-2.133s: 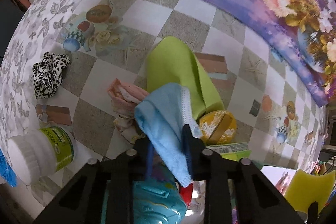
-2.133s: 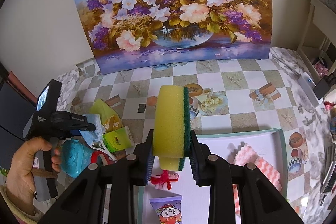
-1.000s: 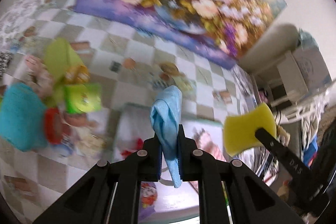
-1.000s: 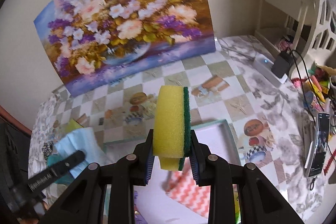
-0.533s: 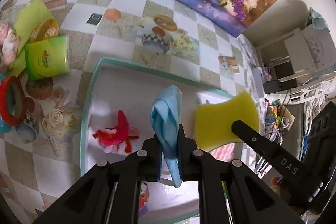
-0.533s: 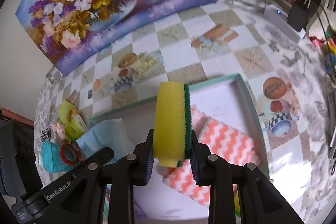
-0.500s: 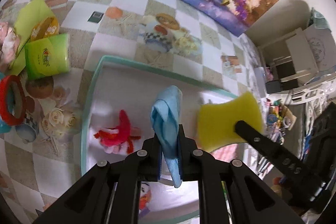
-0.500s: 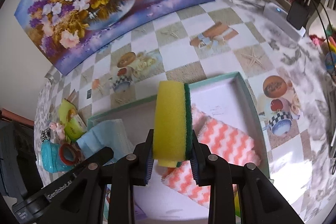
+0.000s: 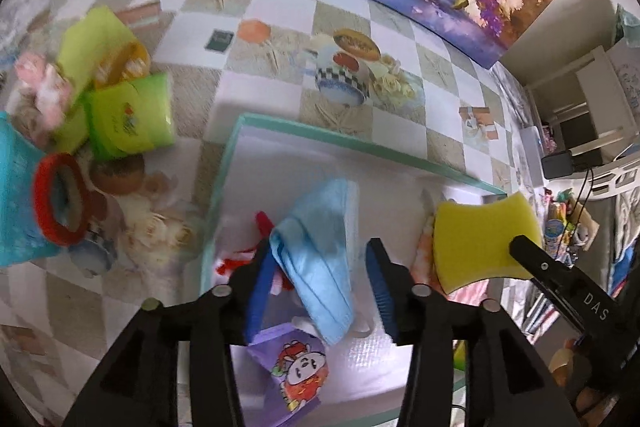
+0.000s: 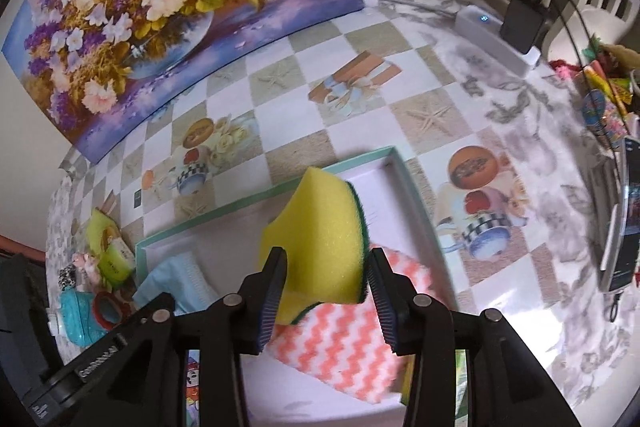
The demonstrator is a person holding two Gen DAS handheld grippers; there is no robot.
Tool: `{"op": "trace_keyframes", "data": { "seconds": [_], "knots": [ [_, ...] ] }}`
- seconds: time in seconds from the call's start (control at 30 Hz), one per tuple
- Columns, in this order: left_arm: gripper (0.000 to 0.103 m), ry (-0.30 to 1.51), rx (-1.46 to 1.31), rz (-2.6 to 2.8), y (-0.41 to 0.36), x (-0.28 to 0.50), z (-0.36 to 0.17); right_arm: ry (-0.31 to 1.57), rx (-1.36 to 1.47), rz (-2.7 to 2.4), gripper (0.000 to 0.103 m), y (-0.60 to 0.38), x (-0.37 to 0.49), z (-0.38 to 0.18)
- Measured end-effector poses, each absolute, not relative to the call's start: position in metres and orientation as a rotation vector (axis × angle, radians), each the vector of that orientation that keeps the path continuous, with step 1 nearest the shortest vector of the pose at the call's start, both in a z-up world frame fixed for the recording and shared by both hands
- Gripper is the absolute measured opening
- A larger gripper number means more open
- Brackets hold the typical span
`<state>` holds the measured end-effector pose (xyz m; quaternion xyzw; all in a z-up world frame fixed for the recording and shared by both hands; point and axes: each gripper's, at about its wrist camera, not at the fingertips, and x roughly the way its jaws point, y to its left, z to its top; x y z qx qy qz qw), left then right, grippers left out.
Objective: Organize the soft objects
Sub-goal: 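Open both tools to drop the sponge and mask into the tray, then move both tools toward the leopard scrunchie and green tissue pack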
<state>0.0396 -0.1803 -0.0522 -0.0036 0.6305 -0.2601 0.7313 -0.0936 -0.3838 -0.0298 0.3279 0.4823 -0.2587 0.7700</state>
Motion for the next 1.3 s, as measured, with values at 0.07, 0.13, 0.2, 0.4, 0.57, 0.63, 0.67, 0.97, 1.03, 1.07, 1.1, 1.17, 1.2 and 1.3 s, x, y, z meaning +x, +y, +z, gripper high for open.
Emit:
{"op": "trace_keyframes", "data": {
  "seconds": [0.07,0.13,0.2,0.4,0.57,0.63,0.67,0.97,1.03,1.07,1.1,1.17,1.2,1.3],
  "knots": [
    [0.057,1.364,0.010,-0.551,-0.177,0.040,-0.045,1.042,0.694,-0.578,0.048,-0.385,-0.095,-0.025],
    [0.061,1.334,0.033,-0.525,-0.175,0.041,-0.037,1.036,0.674,-0.589,0.052,-0.385,-0.097,-0.020],
    [0.063,1.304,0.059,-0.499,-0.172,0.042,-0.030,1.030,0.649,-0.600,0.053,-0.384,-0.097,-0.014],
    [0.076,1.230,0.097,-0.446,-0.166,0.045,-0.017,1.028,0.573,-0.622,0.058,-0.377,-0.096,0.000],
    [0.087,1.212,0.106,-0.405,-0.160,0.049,-0.017,1.056,0.496,-0.597,0.070,-0.363,-0.084,0.000],
    [0.087,1.209,0.106,-0.389,-0.157,0.051,-0.018,1.071,0.474,-0.586,0.071,-0.358,-0.079,-0.002],
    [0.087,1.208,0.107,-0.381,-0.156,0.051,-0.018,1.080,0.458,-0.581,0.071,-0.354,-0.077,-0.003],
    [0.088,1.197,0.114,-0.342,-0.147,0.057,-0.018,1.105,0.370,-0.579,0.093,-0.339,-0.065,-0.005],
    [0.088,1.189,0.124,-0.337,-0.145,0.059,-0.016,1.106,0.360,-0.570,0.093,-0.336,-0.063,-0.004],
    [0.088,1.186,0.129,-0.335,-0.144,0.059,-0.015,1.107,0.353,-0.567,0.093,-0.334,-0.062,-0.003],
    [0.088,1.182,0.135,-0.330,-0.142,0.060,-0.014,1.109,0.346,-0.566,0.093,-0.332,-0.061,-0.003],
    [0.088,1.174,0.147,-0.323,-0.139,0.062,-0.011,1.109,0.338,-0.568,0.093,-0.329,-0.059,-0.002],
    [0.088,1.171,0.153,-0.322,-0.138,0.063,-0.010,1.108,0.336,-0.566,0.093,-0.327,-0.058,-0.001],
    [0.088,1.156,0.176,-0.314,-0.133,0.065,-0.004,1.095,0.327,-0.557,0.093,-0.318,-0.054,0.004]
  ]
}}
